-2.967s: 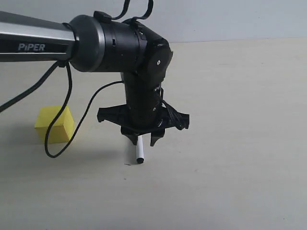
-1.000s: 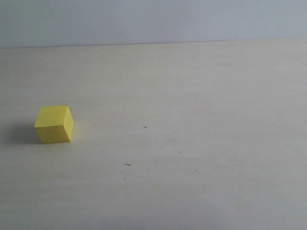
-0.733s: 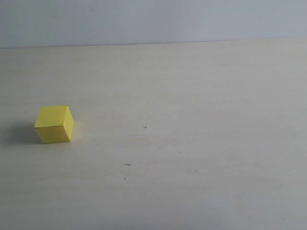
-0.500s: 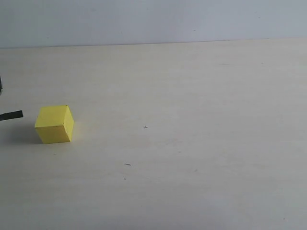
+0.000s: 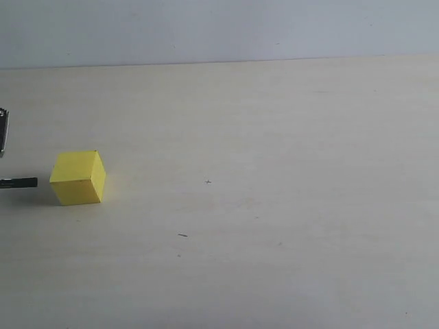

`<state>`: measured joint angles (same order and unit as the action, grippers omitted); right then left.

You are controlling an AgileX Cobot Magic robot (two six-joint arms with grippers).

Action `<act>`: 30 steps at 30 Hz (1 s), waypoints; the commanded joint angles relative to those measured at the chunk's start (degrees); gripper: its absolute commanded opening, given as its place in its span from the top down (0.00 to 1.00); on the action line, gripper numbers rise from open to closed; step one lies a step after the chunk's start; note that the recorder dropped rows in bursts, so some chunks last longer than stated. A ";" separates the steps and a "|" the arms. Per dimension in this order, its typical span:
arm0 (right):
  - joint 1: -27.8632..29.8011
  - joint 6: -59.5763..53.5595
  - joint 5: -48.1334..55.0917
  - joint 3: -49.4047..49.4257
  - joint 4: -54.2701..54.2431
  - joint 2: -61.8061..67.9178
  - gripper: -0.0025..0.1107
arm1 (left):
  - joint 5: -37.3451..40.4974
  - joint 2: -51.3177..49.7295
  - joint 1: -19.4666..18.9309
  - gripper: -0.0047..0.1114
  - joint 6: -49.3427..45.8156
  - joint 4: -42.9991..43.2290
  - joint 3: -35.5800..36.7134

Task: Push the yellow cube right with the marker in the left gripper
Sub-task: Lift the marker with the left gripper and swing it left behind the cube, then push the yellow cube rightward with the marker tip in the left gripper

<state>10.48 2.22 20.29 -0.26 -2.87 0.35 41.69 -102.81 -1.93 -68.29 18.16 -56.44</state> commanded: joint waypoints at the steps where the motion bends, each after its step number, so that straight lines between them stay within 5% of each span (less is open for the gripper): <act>1: 0.20 -0.01 -0.28 0.26 -0.01 -0.35 0.98 | -1.72 0.08 4.36 0.96 -0.15 -4.06 -0.24; 7: 0.20 -0.01 -0.28 0.26 -0.01 -0.35 0.98 | -1.58 0.20 14.54 0.96 4.83 -1.92 -0.24; 12: 0.20 -0.01 -0.28 0.26 -0.01 -0.35 0.98 | 2.12 0.20 13.33 0.96 18.79 9.69 -0.24; 18: 0.20 -0.01 -0.28 0.26 -0.01 -0.35 0.98 | 1.26 0.20 12.03 0.96 20.77 7.41 -0.24; 27: 0.20 -0.01 -0.28 0.26 -0.01 -0.35 0.98 | -7.67 -0.87 24.44 0.96 19.18 3.40 -0.24; 30: 0.20 -0.01 -0.28 0.26 -0.01 -0.35 0.98 | -7.96 -0.87 25.95 0.96 20.78 4.11 -0.24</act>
<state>10.48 2.22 20.29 -0.26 -2.87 0.35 34.31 -103.66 22.87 -48.95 22.20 -56.44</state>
